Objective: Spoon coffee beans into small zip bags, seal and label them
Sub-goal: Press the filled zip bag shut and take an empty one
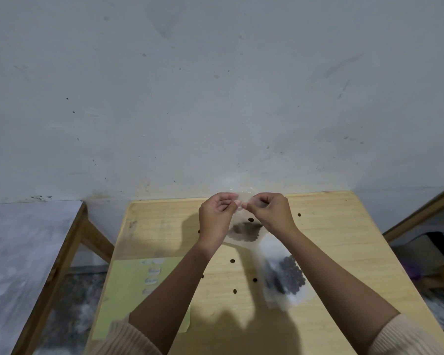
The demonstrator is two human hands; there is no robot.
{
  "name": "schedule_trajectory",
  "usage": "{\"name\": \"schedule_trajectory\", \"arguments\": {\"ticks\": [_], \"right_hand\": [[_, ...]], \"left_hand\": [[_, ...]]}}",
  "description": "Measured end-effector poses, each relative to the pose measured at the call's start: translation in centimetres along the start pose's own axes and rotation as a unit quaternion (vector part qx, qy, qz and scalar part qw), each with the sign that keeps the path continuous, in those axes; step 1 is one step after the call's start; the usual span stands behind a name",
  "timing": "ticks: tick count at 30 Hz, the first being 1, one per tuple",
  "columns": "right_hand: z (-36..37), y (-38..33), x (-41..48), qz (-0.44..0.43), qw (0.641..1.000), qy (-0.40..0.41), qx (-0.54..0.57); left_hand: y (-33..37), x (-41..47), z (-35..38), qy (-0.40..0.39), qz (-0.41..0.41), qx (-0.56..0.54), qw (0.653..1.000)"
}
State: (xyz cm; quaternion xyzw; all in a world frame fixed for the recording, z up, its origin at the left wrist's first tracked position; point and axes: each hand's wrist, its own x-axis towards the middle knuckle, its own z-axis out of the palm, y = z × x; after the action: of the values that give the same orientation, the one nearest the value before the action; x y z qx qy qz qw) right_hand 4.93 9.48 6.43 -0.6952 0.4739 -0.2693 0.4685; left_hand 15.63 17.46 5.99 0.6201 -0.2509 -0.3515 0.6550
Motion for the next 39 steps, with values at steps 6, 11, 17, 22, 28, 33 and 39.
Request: {"name": "schedule_trajectory", "arguments": {"ticks": [6, 11, 17, 22, 28, 33, 39], "right_hand": [[-3.3, 1.2, -0.4, 0.018, 0.991, -0.052, 0.125], [-4.3, 2.8, -1.2, 0.045, 0.989, -0.032, 0.138], [-5.0, 3.6, -1.4, 0.059, 0.987, 0.029, 0.149], [-5.1, 3.1, -1.4, 0.014, 0.987, 0.033, 0.155], [-5.2, 1.5, -0.7, 0.004, 0.986, 0.011, 0.165], [-5.1, 0.3, -0.3, 0.025, 0.981, 0.021, 0.191], [-2.1, -0.8, 0.6, 0.02, 0.978, 0.014, 0.209]], "left_hand": [[-0.3, 0.5, -0.3, 0.049, 0.022, -0.001, 0.999], [-1.4, 0.5, 0.1, 0.026, 0.006, 0.008, 1.0], [-1.7, 0.1, 1.3, -0.046, 0.045, 0.066, 0.996], [-1.2, 0.2, 2.1, -0.026, 0.059, 0.063, 0.996], [0.2, 0.7, 2.5, 0.002, 0.057, -0.007, 0.998], [0.1, 0.5, 1.1, -0.025, 0.057, -0.019, 0.998], [-0.4, 0.9, -1.6, -0.004, 0.08, 0.052, 0.995]]}}
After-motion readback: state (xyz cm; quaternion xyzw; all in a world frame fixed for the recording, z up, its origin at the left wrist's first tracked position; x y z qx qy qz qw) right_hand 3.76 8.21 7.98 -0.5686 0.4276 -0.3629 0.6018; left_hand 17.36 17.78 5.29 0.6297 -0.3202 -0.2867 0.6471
